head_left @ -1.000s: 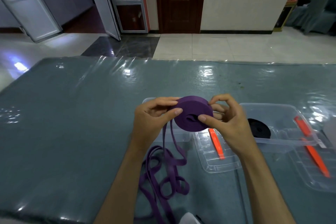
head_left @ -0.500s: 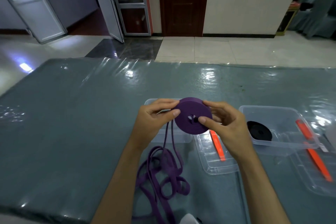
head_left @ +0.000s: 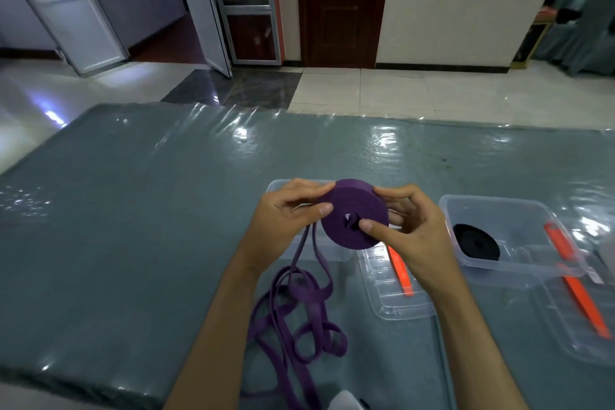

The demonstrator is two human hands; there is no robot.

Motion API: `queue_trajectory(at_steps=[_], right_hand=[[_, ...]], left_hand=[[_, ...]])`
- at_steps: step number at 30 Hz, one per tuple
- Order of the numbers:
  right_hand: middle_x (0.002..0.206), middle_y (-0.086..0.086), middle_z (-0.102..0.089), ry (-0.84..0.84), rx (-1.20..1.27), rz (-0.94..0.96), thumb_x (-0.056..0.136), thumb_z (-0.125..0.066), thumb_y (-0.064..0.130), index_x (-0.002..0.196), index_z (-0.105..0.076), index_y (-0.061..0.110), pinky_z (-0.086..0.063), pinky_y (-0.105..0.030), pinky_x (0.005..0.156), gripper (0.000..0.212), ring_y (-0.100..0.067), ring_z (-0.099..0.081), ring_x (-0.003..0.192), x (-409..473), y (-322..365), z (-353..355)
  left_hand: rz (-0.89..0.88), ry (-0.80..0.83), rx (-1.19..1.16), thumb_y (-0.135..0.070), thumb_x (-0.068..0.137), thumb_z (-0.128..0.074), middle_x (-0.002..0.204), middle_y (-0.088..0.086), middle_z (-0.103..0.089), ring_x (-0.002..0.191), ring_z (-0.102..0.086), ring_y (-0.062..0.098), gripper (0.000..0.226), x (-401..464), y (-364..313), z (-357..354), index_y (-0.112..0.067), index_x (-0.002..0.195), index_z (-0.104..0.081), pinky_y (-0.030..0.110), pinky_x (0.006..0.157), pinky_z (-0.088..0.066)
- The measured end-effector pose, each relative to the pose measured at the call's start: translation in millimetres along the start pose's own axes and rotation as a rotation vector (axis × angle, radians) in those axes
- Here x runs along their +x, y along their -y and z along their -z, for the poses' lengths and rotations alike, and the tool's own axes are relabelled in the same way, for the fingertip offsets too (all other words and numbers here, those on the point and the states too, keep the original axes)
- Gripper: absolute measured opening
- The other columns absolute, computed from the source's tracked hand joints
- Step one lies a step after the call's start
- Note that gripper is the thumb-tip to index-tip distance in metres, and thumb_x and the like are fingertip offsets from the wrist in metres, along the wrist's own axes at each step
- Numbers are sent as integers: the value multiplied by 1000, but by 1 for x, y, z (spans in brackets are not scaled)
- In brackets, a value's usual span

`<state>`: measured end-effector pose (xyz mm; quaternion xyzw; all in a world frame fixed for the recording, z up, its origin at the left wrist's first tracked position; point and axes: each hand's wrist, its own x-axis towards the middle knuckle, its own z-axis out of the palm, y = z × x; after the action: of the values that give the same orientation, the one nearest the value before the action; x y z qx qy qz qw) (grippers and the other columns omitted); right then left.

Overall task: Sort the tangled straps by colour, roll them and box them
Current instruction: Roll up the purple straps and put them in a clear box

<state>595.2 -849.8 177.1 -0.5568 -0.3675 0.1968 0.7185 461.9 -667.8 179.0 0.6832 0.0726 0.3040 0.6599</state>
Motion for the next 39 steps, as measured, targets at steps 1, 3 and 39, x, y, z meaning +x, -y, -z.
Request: queue_trajectory(at_steps=[1,3,39], right_hand=[[116,-6,-78,9,-3,-25,76,-89,5,109,-65,25,-64,-29,75,45,-26,-79,100,-1,-2,0],[114,-6,-79,57,-16,-75,78,-89,11,111,-58,30,-65,-31,71,49,-29,-80,93,-2,-4,2],[111,-6,-81,-77,-15,-102,86,-82,19,110,-70,21,-65,-29,74,28,-21,-80,94,-3,-19,8]], left_hand=[[-7,2,17,-2,83,-79,116,10,-75,110,-74,19,37,1,-1,0,-5,119,-76,28,98,-58],[-32,-27,63,0,81,-83,107,8,-78,103,-76,20,30,1,-1,-2,-8,110,-79,27,92,-60],[128,86,133,1,96,-72,121,2,-77,117,-71,15,33,1,10,6,-12,126,-75,25,100,-56]])
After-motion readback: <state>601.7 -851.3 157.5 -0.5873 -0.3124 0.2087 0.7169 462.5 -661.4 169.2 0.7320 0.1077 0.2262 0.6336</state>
